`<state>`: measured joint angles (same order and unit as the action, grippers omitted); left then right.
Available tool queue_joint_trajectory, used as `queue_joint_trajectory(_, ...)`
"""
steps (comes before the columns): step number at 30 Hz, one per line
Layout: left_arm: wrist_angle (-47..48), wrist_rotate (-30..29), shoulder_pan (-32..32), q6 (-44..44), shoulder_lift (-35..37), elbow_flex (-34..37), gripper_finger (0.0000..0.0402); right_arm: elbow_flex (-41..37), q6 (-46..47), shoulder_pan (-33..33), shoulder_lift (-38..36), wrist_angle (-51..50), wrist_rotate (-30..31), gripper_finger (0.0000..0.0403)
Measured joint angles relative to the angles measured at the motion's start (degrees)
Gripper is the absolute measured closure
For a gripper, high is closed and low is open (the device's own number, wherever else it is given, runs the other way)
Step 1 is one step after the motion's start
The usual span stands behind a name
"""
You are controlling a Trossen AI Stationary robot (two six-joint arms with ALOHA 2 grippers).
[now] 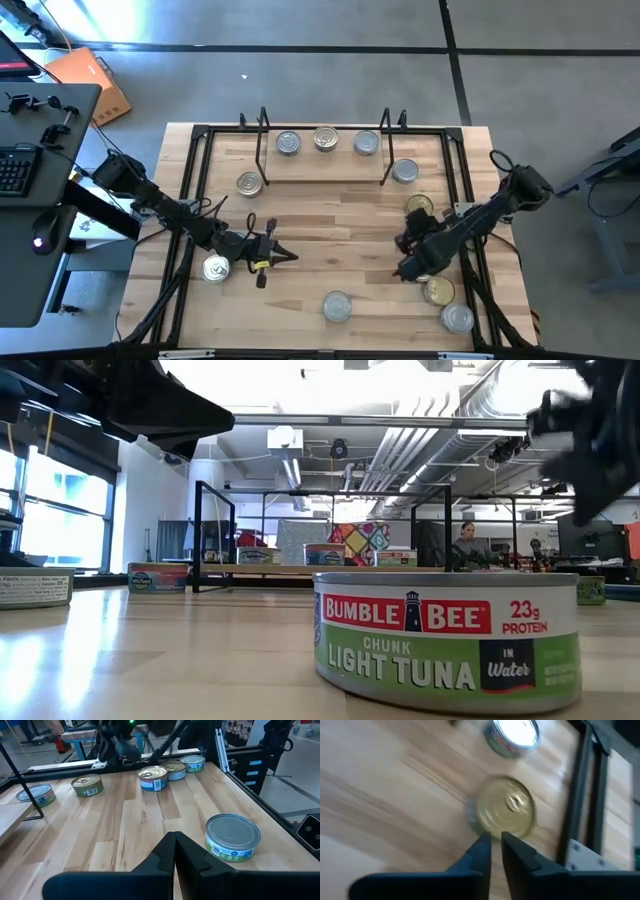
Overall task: Stack canned seafood by type on shelf
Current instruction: Put the top right green and blue tuna can on the shelf
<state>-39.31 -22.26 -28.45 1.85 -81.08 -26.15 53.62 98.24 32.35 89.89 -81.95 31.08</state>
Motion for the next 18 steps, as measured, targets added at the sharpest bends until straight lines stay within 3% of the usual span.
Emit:
queue_joint_trajectory(5, 0.00, 0.00, 0.00, 0.00, 0.00, -0.02, 0.0401, -8.07, -8.34, -7.15, -1.30, 7.34, -4.93, 0.0396)
queue_joint_trajectory(10, 0.02, 0.00, 0.00, -0.04, 0.00, -0.02, 0.0401, -13.97, -16.02, -13.61, -5.12, 16.48, -5.66, 0.0402)
queue_joint_trajectory(18, 0.41, 0.00, 0.09, 0.43, 0.00, -0.02, 0.0401, -15.85, -26.19, -18.56, -7.30, 22.82, -7.24, 0.0402)
